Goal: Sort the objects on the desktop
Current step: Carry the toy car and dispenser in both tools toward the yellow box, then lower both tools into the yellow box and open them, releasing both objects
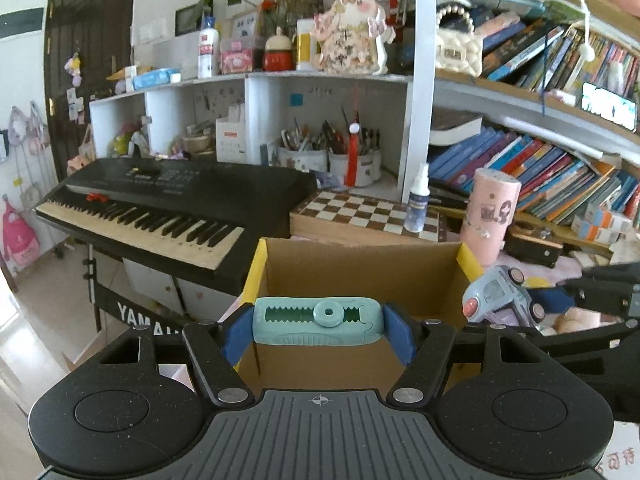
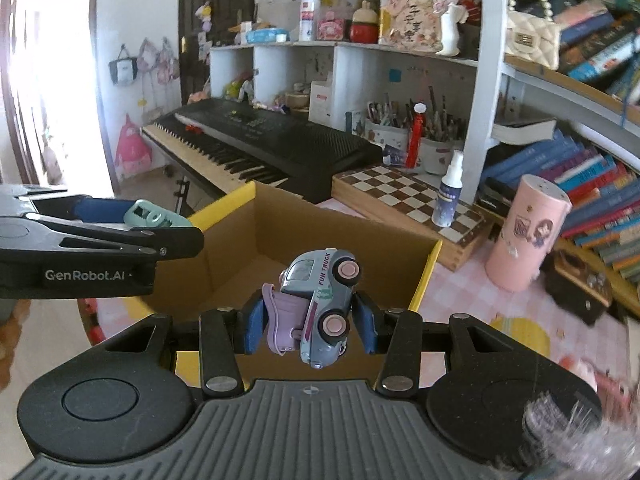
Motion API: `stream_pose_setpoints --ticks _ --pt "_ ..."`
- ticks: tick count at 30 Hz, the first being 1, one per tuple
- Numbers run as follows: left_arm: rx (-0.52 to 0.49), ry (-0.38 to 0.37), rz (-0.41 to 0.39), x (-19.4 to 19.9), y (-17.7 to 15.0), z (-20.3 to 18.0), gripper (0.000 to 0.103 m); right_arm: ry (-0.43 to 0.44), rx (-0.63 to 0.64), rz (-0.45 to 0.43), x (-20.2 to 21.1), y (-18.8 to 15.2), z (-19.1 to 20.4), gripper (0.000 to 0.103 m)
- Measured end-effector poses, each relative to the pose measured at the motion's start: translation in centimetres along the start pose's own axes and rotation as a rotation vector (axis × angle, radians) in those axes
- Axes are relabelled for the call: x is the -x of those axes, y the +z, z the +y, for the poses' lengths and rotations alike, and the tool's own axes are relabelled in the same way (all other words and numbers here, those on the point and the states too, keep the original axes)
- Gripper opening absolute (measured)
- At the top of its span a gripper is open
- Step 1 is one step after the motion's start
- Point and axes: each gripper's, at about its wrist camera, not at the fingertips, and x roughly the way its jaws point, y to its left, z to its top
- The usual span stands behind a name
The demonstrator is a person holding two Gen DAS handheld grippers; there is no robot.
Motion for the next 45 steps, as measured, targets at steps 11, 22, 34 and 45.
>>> stream_pose_setpoints --ticks 11,22,34,45 --pt "-0.029 0.023 0.145 -5.5 -1.2 -1.3 0.068 0.069 0.208 0.137 -6.3 0.7 -2.5 0.043" --pt "-0.056 0.048 0.234 -7.5 -2.0 -2.1 0.069 0.180 0.410 0.256 -9.9 0.5 -2.5 0.043" --pt "-0.071 0.072 0.282 -8.6 -2.8 -2.9 0.069 0.200 0.540 0.290 -11.0 -0.1 -2.6 0.043" --pt "-0.077 0.063 0.285 -8.9 -2.9 -3.6 0.070 0.216 0.559 0.269 -11.2 0.0 -2.9 0.044"
